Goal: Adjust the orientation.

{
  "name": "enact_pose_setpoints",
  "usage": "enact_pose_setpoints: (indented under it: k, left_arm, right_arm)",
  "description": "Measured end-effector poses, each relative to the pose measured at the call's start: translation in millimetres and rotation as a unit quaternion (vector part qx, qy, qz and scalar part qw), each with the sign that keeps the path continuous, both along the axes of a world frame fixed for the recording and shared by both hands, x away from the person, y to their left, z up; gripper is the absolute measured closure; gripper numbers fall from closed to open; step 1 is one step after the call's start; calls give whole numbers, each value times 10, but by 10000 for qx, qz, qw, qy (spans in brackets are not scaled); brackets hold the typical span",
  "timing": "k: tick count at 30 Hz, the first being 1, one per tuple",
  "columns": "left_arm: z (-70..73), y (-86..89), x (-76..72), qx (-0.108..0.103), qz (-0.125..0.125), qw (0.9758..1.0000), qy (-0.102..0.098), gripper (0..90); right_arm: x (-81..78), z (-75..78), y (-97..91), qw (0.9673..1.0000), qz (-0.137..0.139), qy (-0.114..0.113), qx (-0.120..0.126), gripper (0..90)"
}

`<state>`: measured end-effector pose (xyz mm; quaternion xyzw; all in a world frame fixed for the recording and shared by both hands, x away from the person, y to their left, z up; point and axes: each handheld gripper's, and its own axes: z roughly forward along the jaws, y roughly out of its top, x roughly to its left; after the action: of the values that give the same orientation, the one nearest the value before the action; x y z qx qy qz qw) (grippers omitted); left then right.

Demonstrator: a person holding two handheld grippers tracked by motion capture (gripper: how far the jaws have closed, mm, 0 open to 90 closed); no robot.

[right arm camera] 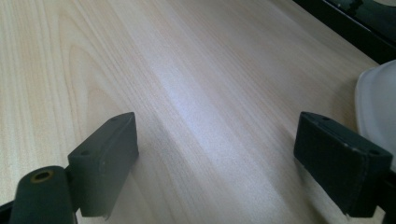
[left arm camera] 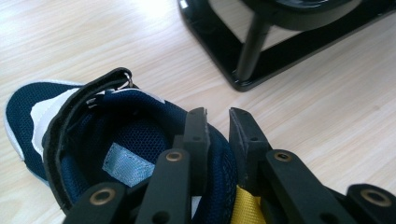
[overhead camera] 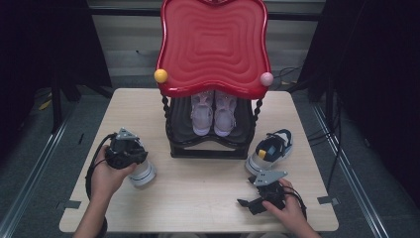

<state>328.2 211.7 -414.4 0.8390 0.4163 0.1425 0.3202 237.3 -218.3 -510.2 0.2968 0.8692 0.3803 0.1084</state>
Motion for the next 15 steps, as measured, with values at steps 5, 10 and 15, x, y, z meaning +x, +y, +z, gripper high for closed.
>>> enact_pose_setpoints:
  k: [5, 10, 15]
  left_arm:
    - [-34, -142, 16, -68, -231, 9996, 125, 771]
    - [-49, -143, 26, -97, -274, 9993, 224, 753]
    - [-33, -109, 33, -91, -406, 9988, 253, 711]
  right_arm:
    - [-1, 1, 0, 10000, -2, 1, -5, 132]
    - [0, 0, 0, 10000, 0, -1, -3, 132]
    - [0, 0, 0, 10000, 0, -1, -2, 132]
